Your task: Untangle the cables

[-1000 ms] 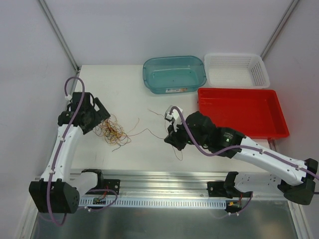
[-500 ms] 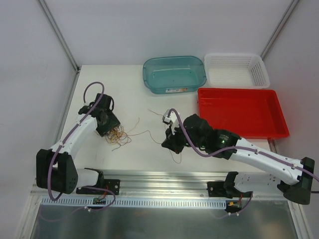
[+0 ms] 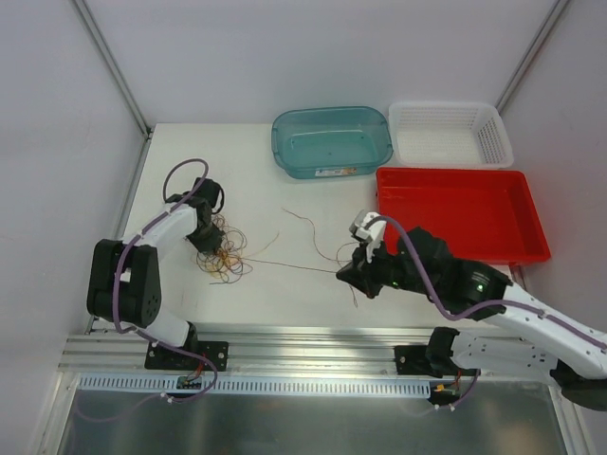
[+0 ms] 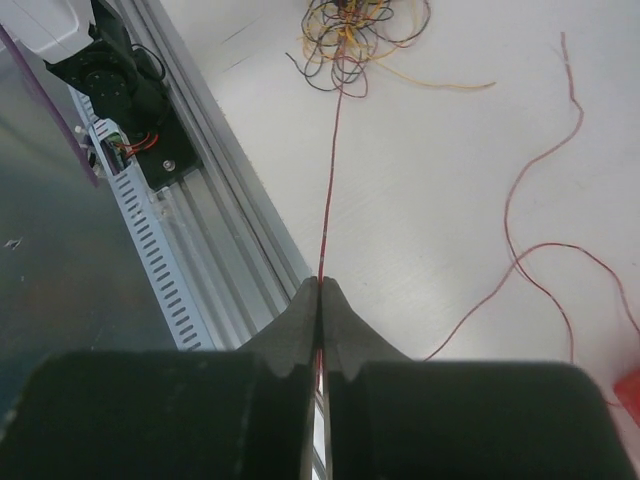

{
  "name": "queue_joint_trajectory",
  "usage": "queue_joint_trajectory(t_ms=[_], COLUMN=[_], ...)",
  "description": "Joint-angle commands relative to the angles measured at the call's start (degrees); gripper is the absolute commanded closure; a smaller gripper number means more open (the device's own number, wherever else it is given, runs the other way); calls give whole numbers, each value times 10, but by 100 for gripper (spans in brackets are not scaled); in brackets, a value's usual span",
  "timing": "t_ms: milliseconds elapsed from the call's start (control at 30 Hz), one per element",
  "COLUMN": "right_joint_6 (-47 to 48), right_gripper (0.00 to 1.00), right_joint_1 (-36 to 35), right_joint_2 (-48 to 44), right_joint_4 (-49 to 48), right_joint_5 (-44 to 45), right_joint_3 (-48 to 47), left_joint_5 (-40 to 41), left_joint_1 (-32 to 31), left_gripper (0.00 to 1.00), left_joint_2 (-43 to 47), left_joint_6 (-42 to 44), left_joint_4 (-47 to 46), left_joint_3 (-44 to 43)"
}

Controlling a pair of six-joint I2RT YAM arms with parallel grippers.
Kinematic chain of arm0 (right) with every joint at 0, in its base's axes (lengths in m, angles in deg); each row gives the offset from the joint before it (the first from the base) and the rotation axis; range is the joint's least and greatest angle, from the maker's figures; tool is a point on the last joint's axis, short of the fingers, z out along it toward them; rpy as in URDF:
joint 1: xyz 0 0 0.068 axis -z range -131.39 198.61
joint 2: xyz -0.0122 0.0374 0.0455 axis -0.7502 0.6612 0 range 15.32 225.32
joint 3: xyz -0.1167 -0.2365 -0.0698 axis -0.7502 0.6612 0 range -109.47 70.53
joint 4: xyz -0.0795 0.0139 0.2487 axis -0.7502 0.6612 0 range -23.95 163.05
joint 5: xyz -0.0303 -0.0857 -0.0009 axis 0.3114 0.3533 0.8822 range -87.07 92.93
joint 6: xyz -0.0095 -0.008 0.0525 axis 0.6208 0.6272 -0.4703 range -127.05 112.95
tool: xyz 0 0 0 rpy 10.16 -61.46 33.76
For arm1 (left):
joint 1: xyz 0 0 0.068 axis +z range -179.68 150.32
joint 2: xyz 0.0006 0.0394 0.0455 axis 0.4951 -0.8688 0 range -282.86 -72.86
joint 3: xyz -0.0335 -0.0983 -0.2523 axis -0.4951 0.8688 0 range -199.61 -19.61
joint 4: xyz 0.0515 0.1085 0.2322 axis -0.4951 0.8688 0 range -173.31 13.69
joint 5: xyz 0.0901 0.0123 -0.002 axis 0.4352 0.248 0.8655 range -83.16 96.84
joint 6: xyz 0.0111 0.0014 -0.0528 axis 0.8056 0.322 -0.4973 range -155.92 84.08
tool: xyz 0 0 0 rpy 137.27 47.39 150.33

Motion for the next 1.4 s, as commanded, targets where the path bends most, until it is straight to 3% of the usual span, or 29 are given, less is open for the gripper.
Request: queue_joint_trajectory(t_ms=[0,367,833,1000,1367], right_joint_6=[17,38,40,41,30], right_gripper=[99,99,99,99,99], right_joint_1=[0,0,1,0,18], right_joint_2=[-68,-184,-243,-198,-21], right_joint_4=[70,210,255,234,43], right_joint_5=[52,160,205,191,90], right_joint_3=[-44,-146,-210,-177,-88], left_joint_5=[40,42,92,40,-79], left_joint_1=[32,129,220,218,146], left_gripper=[93,95,95,96,92], left_joint_2=[-28,-124,-217,-204,-108], left_joint_6=[8,50,96,93,149], left_joint_4=[2,13,62,62,62], left_joint_3=[-27,-92,-207,-199,-141])
